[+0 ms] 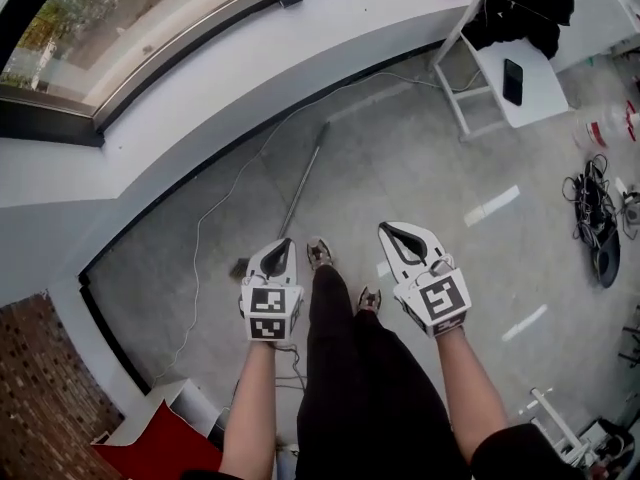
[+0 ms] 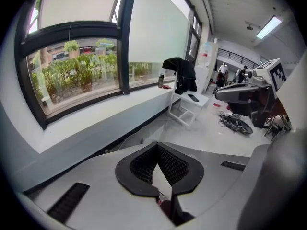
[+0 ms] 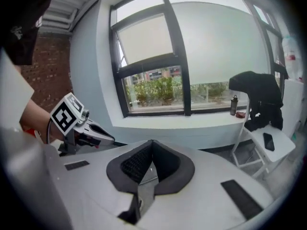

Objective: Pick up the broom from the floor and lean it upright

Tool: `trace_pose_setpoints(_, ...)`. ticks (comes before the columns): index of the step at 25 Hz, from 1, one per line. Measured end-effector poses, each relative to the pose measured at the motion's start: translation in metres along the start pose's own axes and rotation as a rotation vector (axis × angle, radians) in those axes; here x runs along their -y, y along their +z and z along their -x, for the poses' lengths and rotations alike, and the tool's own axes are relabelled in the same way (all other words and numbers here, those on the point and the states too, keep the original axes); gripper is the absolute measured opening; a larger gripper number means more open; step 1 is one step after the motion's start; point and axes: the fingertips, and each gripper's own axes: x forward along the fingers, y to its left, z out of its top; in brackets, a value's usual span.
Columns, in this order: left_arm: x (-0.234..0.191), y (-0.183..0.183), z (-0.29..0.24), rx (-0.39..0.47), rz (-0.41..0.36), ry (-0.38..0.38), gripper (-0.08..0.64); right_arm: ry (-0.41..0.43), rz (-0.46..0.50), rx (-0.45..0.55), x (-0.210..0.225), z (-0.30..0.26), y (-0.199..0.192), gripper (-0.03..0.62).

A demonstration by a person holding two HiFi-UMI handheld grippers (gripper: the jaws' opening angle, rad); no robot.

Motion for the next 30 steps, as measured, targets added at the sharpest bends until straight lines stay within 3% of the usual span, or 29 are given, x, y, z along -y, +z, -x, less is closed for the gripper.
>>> trace_pose_setpoints(8,-0.051,-0.045,-0.128,-0.118,-0.010,-0.048,0.006,-0.011,-0.040,-0.054,0.028,-0.069,-0.057,0.008)
trace_pose_setpoints(13,-0.064,-0.089,-0.195,-0.200,-0.027,-0.076,0.006,-0.065,-0.132,-0.111,0.047,-0.101,-0.101,0.008)
trace_pose_setpoints(17,-0.082,-0.121,-0.247,-0.240,-0.072,-0.053,0.006,-0.083,-0.144,-0.110,0.061,-0.130,-0.126,0.008)
trace_pose_setpoints(25,-0.111,-0.179,-0.349,-0.323,-0.081,-0.040,0.008,-0.119,-0.246,-0.089,0.086,-0.178,-0.208,0.008)
trace_pose_setpoints(28,-0.114,-0.203,-0.382,-0.369,-0.108,-0.055,0.069,-0.112,-0.252,-0.070,0.089,-0.190,-0.236,0.008)
trace_pose_setpoints(30,-0.119,-0.215,-0.402,-0.383,-0.135,-0.054,0.069,-0.108,-0.265,-0.077,0.090,-0.198,-0.255,0.008)
